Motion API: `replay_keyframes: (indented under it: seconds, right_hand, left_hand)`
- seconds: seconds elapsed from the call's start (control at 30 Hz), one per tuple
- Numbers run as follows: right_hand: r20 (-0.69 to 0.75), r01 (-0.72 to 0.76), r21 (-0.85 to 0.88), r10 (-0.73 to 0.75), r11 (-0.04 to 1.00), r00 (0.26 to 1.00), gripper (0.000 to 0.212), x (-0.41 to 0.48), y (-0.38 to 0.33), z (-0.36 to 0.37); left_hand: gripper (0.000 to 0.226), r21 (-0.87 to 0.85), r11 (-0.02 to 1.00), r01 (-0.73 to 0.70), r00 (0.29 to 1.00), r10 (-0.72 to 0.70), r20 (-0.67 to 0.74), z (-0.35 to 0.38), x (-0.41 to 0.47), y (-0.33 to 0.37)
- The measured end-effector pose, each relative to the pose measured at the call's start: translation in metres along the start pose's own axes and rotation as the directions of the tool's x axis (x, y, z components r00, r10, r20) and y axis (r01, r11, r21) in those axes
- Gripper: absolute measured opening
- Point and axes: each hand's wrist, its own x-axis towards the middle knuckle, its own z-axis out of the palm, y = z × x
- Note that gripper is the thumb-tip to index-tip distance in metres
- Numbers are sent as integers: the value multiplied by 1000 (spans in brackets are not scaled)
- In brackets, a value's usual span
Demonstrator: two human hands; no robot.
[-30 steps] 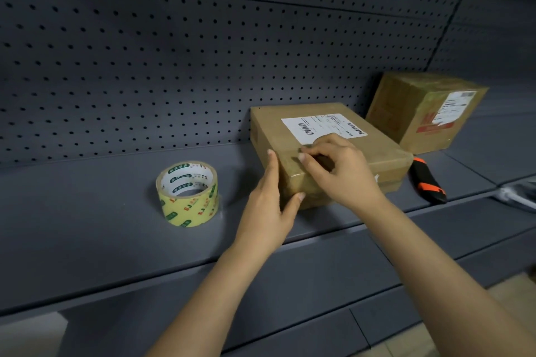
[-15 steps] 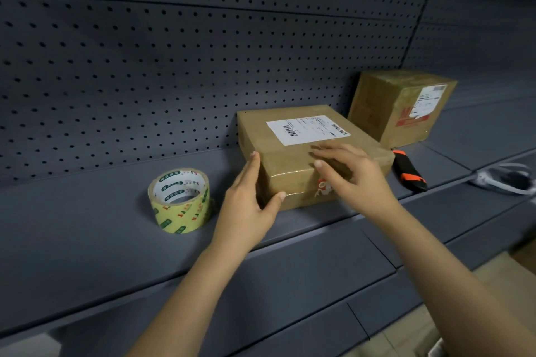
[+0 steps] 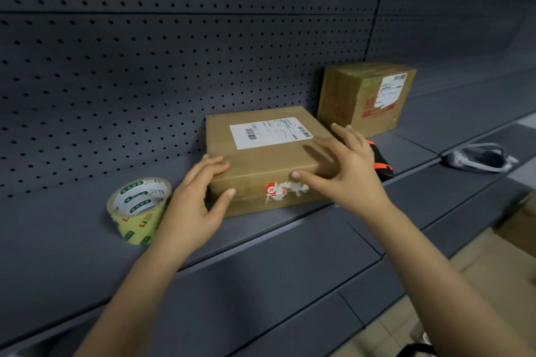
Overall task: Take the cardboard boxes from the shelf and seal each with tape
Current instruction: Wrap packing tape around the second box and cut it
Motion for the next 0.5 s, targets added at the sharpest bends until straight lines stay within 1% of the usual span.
replay_keyframes:
  seconds: [0.03, 0.07, 0.13, 0.2, 0.3, 0.37, 0.43, 0.5]
  right_hand:
    - [-10, -16, -8, 16, 1000, 1000, 85, 0, 3, -3]
    - [6, -56, 25, 56, 998, 998, 88, 0, 7, -7]
    - [100, -155, 166, 140, 974, 985, 92, 1, 19, -12]
    - [171, -187, 278, 143, 942, 975, 92, 0, 34, -13]
    - [188, -112, 379, 42, 918, 981, 83, -3, 52, -16]
    - [183, -33, 405, -46, 914, 982, 76, -4, 64, -20]
    - [175, 58, 419, -143, 906, 974, 71, -2, 73, -24]
    - [174, 124, 466, -228, 876, 958, 65, -1, 81, -26]
  left_hand:
    - [43, 63, 998, -3, 1000, 4, -12, -2, -1, 5]
    - [44, 116, 993, -4, 999, 8, -33, -2, -2, 12]
    - [47, 196, 981, -18, 996, 35, -81, 5, -4, 28]
    - [46, 226, 973, -35, 993, 59, -98, 21, -2, 48]
    - [45, 239, 969, -60, 996, 75, -55, 51, 3, 76]
    - [49, 282, 956, -76, 996, 87, -27, 72, 8, 89]
    - [51, 323, 944, -61, 997, 72, -24, 89, 10, 99]
    - [51, 316, 948, -26, 998, 41, -40, 100, 7, 105]
